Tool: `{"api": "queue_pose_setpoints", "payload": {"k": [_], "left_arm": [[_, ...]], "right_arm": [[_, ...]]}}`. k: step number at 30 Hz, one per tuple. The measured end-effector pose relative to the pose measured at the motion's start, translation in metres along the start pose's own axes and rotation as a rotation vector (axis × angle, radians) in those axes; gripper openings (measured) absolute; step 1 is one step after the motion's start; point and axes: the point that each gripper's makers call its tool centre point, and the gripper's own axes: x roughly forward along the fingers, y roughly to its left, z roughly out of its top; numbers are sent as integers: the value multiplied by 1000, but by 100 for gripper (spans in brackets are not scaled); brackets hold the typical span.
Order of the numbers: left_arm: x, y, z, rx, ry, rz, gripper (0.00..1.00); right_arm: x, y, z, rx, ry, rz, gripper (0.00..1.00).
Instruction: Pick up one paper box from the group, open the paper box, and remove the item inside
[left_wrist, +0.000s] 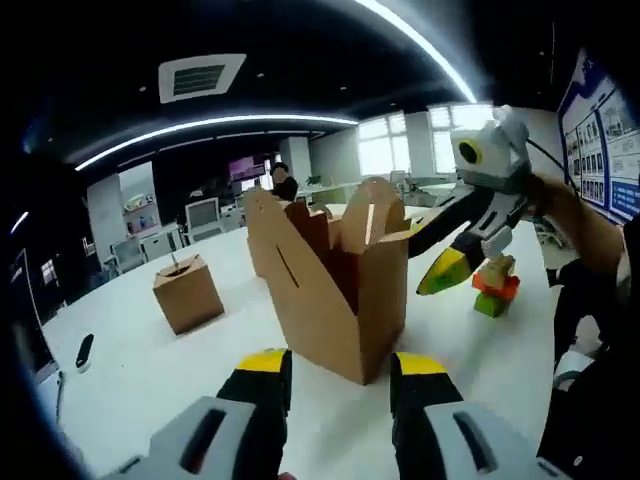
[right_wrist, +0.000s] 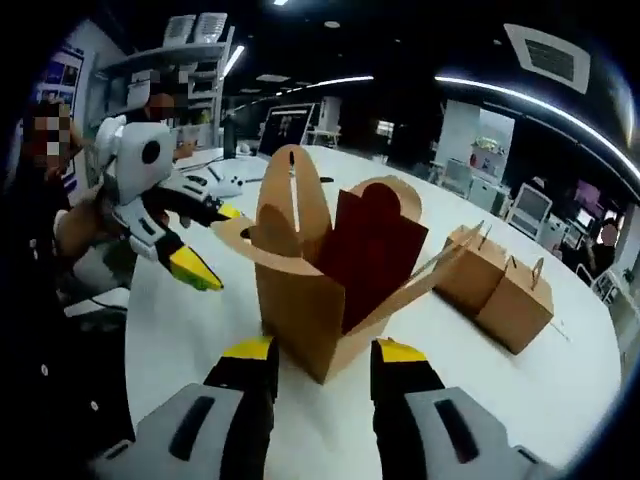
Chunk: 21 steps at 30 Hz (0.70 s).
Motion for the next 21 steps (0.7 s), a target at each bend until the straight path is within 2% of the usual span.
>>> {"api": "queue_pose_setpoints", "payload": {"k": [3, 6, 8, 11, 12, 15, 19, 21], "left_arm": [[16, -5, -8, 5, 35, -23, 40], [29, -9, -15, -3, 39, -50, 40], [35, -10, -17, 3, 36, -58, 40], [42, -7, -17, 28, 31, -64, 37], [43, -4, -16, 35, 32, -59, 36], [46, 3, -14, 50, 29, -51, 33], [52, 10, -12, 66, 27, -48, 32], [55, 12, -10, 68, 29, -51, 32]], "right_arm": [[4, 0, -4, -7, 0, -1, 35], [6, -4, -5, 11, -2, 9, 31], [7, 0, -5, 2, -2, 13, 29], [9, 1, -1, -6, -7, 14, 26], [10, 10, 1, -7, -6, 12, 26], [11, 9, 2, -22, -2, 2, 23], [15, 15, 6, -32, 4, 0, 22], [19, 5, 6, -35, 8, -1, 22]]}}
